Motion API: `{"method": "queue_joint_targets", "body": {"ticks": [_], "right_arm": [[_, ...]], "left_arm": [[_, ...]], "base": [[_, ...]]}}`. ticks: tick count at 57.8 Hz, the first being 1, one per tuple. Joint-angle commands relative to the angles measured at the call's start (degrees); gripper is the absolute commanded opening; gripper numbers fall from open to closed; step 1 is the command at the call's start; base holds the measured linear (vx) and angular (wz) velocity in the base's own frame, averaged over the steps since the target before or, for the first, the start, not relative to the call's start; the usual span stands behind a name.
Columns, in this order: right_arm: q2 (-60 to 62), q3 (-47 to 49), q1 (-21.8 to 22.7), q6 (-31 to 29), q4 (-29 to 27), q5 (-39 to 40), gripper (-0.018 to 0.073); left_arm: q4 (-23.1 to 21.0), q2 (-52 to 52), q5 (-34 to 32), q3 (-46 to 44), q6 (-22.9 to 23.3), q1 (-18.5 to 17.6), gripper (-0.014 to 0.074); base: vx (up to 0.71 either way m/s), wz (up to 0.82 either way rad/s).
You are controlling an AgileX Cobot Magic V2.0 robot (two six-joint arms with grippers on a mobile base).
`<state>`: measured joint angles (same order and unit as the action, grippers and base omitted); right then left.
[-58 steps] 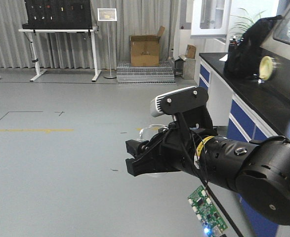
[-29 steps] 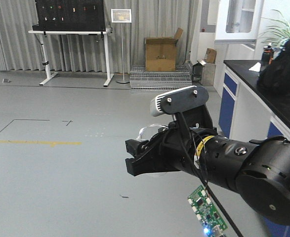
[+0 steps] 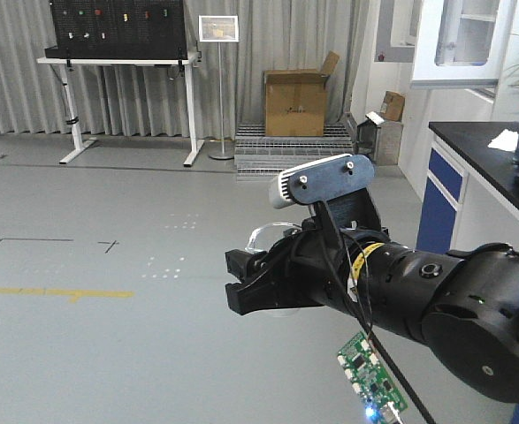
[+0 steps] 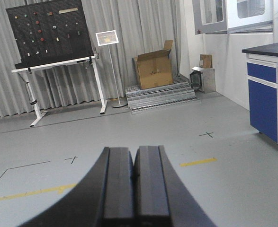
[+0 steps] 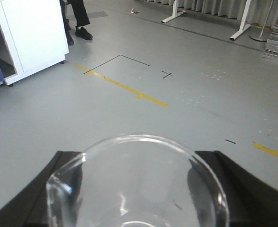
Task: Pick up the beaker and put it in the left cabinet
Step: 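Hold the beaker in the right gripper while driving to the cabinet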
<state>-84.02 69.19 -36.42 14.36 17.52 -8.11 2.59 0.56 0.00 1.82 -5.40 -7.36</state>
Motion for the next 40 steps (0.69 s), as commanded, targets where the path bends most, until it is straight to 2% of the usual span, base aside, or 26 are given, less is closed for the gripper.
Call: {"method": "queue_joint_targets", "body": {"ticks": [1, 40], "right_arm": [[2.17, 2.18, 0.20, 0.07, 0.47, 4.58, -0.0004], [2.17, 2.18, 0.20, 0.07, 0.47, 4.63, -0.0004]], "left_arm": [[-0.18, 1.06, -4.28, 0.90, 0.15, -0.03, 0.0001], [-0.18, 1.06, -4.28, 0.90, 0.15, -0.03, 0.0001]], "base": [[0.67, -0.03], [0.71, -0.02]]}}
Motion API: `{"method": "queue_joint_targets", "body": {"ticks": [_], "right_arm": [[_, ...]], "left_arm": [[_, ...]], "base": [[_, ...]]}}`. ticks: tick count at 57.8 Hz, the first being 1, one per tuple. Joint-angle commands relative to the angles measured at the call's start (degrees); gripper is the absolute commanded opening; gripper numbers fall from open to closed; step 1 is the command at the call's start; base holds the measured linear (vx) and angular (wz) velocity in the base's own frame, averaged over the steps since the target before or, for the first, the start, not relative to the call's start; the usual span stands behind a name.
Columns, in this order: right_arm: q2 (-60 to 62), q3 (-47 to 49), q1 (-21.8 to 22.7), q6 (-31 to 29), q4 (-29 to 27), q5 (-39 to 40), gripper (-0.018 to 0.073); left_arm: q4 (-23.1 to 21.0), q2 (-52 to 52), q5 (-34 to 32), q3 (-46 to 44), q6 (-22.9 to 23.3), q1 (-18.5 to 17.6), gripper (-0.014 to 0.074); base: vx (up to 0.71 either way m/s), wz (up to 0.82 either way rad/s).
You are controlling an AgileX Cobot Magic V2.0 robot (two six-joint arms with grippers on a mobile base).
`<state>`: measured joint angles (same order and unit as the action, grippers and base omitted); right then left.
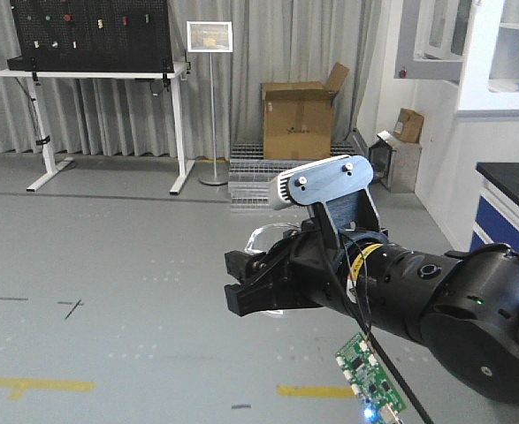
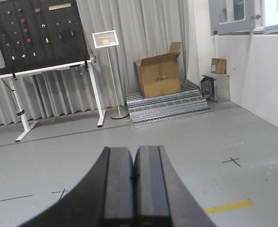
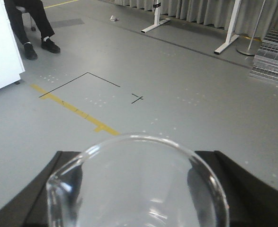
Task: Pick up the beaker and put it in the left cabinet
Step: 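Hold the beaker in the right gripper while driving to the cabinet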
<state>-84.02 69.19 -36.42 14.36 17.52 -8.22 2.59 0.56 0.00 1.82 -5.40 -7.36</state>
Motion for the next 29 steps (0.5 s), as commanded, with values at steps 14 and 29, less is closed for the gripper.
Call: {"method": "queue_joint_targets", "body": {"ticks": [14, 29], "right_arm": [[2.17, 2.18, 0.20, 0.07, 0.47, 4.69, -0.0004], [2.17, 2.18, 0.28, 0.07, 0.47, 4.71, -0.0004]], "left_arm": [[-0.18, 1.06, -4.28, 0.90, 0.15, -0.03, 0.0001], [-0.18, 1.06, -4.28, 0.90, 0.15, -0.03, 0.0001]], "base": [[0.72, 0.01], [0.71, -0.01]]}}
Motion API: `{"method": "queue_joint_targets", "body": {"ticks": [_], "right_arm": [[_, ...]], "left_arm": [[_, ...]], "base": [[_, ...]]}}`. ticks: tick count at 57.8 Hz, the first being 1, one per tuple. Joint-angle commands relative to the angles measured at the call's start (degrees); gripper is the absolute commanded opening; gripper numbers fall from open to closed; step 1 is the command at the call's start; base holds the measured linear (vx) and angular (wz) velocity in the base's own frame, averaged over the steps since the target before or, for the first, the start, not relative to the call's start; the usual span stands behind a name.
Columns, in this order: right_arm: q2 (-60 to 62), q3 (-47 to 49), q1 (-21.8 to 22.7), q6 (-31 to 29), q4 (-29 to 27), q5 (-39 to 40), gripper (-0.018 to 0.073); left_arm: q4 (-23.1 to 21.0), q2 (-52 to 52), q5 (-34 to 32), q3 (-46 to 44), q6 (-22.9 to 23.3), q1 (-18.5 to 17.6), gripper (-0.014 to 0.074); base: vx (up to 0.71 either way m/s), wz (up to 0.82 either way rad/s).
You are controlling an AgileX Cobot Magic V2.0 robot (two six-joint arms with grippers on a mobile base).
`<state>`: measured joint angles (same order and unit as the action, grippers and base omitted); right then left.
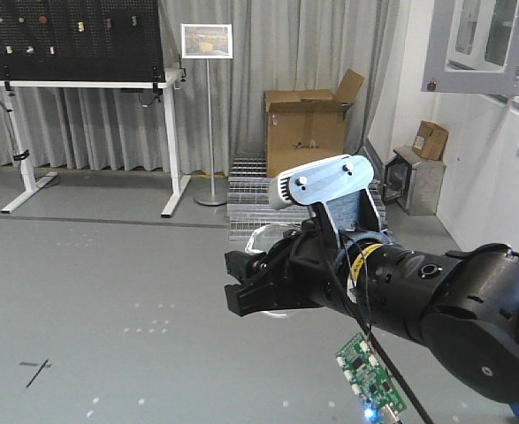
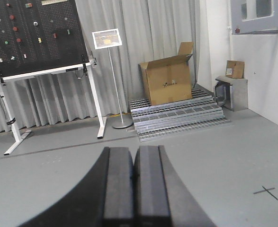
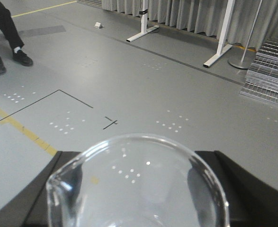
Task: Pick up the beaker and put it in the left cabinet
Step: 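Hold the beaker in the right gripper while driving to the cabinet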
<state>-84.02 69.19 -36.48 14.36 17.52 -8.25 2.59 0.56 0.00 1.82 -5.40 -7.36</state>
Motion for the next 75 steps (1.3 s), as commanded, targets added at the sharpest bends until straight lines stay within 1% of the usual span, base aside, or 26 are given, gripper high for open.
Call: {"method": "queue_joint_targets", "body": {"ticks": [1, 75], "right_arm": [[2.17, 2.18, 0.34, 0.07, 0.47, 4.74, -0.0004], [2.17, 2.18, 0.36, 0.07, 0.47, 4.73, -0.0004]], "left_arm": [[-0.18, 1.06, -4.28, 0.90, 0.15, -0.03, 0.0001], [-0.18, 1.06, -4.28, 0.90, 0.15, -0.03, 0.0001]], "base": [[0.70, -0.04], [0.70, -0.03]]}}
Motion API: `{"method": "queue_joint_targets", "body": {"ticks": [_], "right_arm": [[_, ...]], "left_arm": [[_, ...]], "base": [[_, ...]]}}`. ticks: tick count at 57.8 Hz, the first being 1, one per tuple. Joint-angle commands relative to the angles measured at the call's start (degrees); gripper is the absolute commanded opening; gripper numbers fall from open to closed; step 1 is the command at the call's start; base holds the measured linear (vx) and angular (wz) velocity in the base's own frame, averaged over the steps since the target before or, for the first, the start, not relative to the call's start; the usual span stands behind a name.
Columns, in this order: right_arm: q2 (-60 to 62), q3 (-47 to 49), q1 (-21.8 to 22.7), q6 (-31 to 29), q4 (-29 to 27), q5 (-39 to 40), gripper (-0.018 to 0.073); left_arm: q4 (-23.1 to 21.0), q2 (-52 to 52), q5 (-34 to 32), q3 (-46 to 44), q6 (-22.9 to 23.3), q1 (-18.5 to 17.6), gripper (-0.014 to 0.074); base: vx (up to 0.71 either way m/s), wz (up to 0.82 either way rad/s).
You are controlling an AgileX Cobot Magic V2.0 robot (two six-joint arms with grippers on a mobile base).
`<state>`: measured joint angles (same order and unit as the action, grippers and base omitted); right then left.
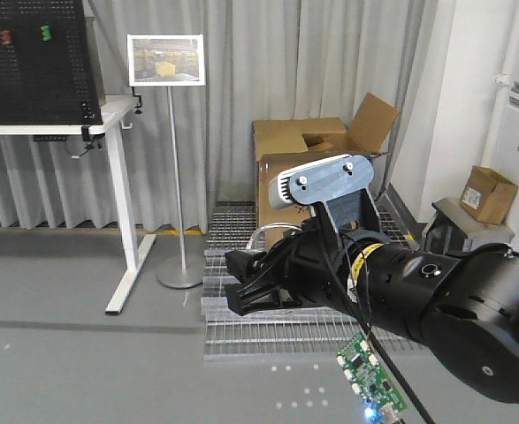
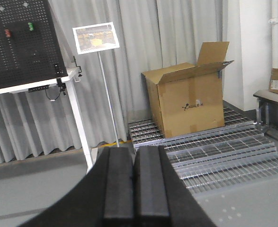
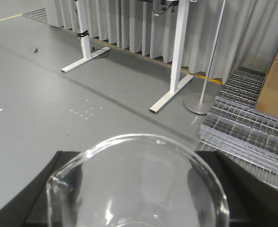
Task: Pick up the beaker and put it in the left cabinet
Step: 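Hold the beaker in the right gripper while driving to the cabinet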
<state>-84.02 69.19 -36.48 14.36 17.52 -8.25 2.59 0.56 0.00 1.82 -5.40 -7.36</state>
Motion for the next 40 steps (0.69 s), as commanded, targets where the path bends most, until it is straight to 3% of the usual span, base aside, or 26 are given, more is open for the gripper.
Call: {"method": "queue_joint_targets", "body": {"ticks": [1, 40], "right_arm": [[2.17, 2.18, 0.36, 0.07, 0.47, 4.73, -0.0004], [2.17, 2.18, 0.36, 0.07, 0.47, 4.73, -0.0004]], "left_arm": [[-0.18, 1.06, -4.28, 0.90, 0.15, -0.03, 0.0001], [-0.18, 1.06, -4.28, 0.90, 0.15, -0.03, 0.0001]], "base": [[0.67, -0.08], [0.60, -0.08]]}}
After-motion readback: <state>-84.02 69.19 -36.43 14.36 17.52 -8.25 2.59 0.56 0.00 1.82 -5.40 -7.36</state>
